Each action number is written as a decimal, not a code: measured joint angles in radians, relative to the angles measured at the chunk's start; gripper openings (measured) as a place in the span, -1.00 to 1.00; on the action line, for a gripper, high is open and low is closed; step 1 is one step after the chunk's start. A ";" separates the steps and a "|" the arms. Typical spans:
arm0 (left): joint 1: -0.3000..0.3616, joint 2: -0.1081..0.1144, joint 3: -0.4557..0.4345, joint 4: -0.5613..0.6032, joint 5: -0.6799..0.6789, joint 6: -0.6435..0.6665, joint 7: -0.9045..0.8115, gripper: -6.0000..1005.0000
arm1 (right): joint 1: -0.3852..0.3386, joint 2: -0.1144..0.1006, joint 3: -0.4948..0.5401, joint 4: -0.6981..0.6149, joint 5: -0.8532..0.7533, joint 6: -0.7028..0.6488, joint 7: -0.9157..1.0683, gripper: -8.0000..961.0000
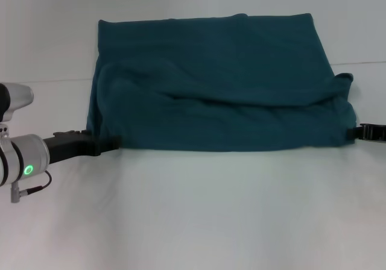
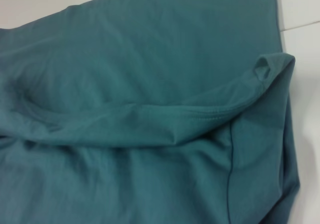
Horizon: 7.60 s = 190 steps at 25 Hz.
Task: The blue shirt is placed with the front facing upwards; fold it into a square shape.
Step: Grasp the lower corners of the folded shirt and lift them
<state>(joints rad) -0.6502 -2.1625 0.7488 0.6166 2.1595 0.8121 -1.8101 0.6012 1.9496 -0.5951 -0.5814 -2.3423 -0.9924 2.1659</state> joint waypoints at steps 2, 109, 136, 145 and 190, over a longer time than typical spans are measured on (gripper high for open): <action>0.000 -0.001 0.003 0.000 0.006 0.000 0.008 0.65 | 0.000 0.001 0.000 0.000 0.000 0.000 0.000 -0.94; -0.044 -0.005 0.196 -0.019 0.083 -0.169 0.052 -0.70 | -0.014 0.011 0.012 0.000 0.003 0.000 0.007 -0.94; 0.062 -0.002 0.199 0.143 0.095 -0.013 -0.005 -0.99 | -0.055 0.012 0.044 -0.058 0.007 -0.047 -0.001 -0.94; 0.167 -0.003 0.190 0.298 0.095 0.192 -0.046 -0.99 | -0.124 0.008 0.051 -0.095 0.093 -0.147 -0.086 -0.94; 0.302 -0.002 -0.104 0.437 0.174 0.923 -0.020 -0.99 | -0.439 0.082 0.298 -0.210 0.101 -0.615 -0.501 -0.94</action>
<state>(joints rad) -0.3478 -2.1644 0.6449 1.0537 2.3331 1.7352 -1.8304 0.1625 2.0314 -0.2974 -0.7916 -2.2414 -1.6076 1.6646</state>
